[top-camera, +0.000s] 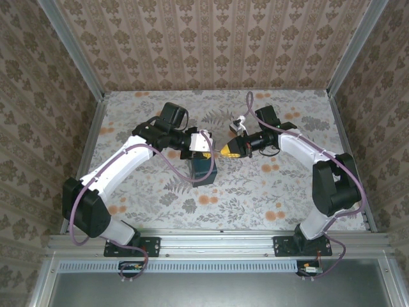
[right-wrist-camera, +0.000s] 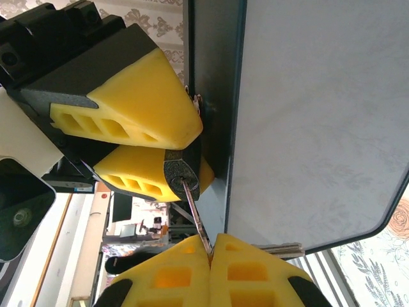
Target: Unlock a padlock with a key
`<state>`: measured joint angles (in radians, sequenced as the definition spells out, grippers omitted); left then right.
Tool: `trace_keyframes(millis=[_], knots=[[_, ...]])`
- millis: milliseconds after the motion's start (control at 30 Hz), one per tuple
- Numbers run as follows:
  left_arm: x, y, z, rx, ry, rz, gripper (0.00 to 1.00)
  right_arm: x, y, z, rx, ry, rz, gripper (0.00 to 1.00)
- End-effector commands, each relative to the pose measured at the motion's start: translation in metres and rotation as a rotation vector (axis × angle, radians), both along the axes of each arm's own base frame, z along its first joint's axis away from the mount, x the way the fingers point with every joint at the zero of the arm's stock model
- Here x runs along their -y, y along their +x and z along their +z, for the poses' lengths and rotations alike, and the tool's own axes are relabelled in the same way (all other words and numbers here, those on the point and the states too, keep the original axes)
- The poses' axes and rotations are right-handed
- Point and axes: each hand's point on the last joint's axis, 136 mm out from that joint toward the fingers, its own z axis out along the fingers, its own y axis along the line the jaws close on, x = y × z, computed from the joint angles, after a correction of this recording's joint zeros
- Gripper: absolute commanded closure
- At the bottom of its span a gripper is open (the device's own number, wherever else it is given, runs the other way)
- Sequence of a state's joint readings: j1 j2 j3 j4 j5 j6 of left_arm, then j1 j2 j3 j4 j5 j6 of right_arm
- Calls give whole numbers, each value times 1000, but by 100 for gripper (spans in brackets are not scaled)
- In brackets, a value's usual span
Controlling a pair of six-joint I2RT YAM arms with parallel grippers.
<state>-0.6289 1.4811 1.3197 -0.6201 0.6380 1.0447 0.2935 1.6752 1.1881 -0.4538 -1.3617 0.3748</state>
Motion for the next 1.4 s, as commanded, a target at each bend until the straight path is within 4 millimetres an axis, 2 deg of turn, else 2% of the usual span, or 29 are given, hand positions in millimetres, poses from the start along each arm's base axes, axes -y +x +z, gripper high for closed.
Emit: trace_keyframes(millis=[0, 133, 267, 700, 1000, 1133, 1200, 1367], knots=[[6, -8, 23, 66, -66, -48, 84, -5, 4, 6, -17, 1, 7, 100], [6, -11, 22, 88, -49, -60, 84, -7, 6, 13, -19, 11, 3, 100], [10, -14, 22, 104, -43, -85, 84, -11, 4, 11, -51, 4, 10, 100], [9, -6, 10, 139, -10, -71, 85, -21, 7, 24, -42, 43, 34, 100], [8, 0, 0, 165, 30, -81, 85, -25, 2, 33, -20, 65, 59, 100], [6, 5, -2, 174, 33, -77, 85, -23, -3, 33, -1, 75, 73, 100], [4, 9, -10, 187, 86, -78, 85, -23, -5, 35, 18, 84, 80, 100], [9, 9, -10, 200, 81, -94, 85, -25, -6, 29, 6, 79, 86, 100]])
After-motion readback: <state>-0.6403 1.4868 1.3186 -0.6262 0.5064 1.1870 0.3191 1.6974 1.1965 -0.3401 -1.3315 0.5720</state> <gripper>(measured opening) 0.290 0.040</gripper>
